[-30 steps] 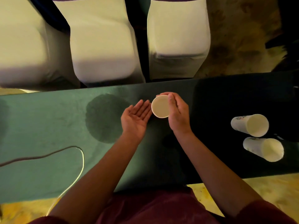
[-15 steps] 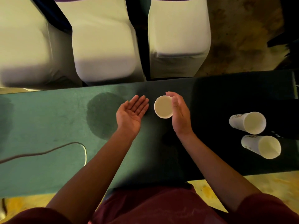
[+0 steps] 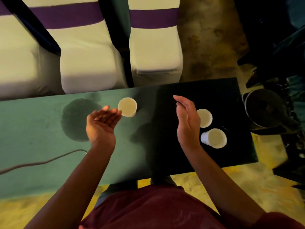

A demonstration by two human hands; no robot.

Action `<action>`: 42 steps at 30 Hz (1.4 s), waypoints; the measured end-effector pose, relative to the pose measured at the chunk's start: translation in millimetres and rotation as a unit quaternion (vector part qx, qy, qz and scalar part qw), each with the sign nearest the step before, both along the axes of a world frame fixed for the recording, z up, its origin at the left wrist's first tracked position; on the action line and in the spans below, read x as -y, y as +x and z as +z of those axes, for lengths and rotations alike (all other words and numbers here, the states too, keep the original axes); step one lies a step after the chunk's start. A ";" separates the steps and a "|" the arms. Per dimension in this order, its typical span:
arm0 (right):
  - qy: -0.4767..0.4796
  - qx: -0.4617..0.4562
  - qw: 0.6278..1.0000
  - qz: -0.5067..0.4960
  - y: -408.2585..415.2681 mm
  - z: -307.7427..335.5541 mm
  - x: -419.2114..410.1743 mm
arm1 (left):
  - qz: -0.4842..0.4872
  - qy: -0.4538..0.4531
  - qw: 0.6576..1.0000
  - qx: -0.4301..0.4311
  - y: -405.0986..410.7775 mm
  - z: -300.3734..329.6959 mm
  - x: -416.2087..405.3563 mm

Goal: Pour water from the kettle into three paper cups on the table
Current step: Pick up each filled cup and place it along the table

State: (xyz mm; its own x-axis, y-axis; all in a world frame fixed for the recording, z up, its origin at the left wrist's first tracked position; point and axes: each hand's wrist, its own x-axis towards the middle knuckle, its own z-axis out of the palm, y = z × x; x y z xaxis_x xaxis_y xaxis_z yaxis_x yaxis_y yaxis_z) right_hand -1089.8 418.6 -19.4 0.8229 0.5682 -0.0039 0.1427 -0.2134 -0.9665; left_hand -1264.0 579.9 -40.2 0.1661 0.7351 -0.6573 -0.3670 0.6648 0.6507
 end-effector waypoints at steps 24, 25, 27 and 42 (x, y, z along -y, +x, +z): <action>-0.093 -0.018 0.983 -0.158 60.7 -72.9 185.1 | -0.244 -0.170 0.955 0.005 111.7 -52.2 219.6; -0.090 -0.019 0.985 -0.149 63.8 -80.0 185.3 | -0.245 -0.166 0.955 0.000 118.9 -58.9 222.9; -0.082 -0.043 0.987 -0.131 70.2 -93.2 186.1 | -0.233 -0.160 0.959 0.005 132.1 -70.2 228.8; -0.034 -0.095 0.993 -0.056 82.9 -136.6 189.6 | -0.175 -0.124 0.974 -0.068 170.8 -98.4 253.1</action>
State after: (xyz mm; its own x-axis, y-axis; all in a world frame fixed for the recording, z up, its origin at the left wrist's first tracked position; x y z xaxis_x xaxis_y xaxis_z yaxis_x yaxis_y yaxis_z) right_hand -1007.0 228.9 -156.0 0.8615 0.4664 -0.2008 -0.0699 -0.2826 -0.9567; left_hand -1093.1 326.8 -138.6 0.2760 0.4659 -0.8407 -0.0116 0.8762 0.4818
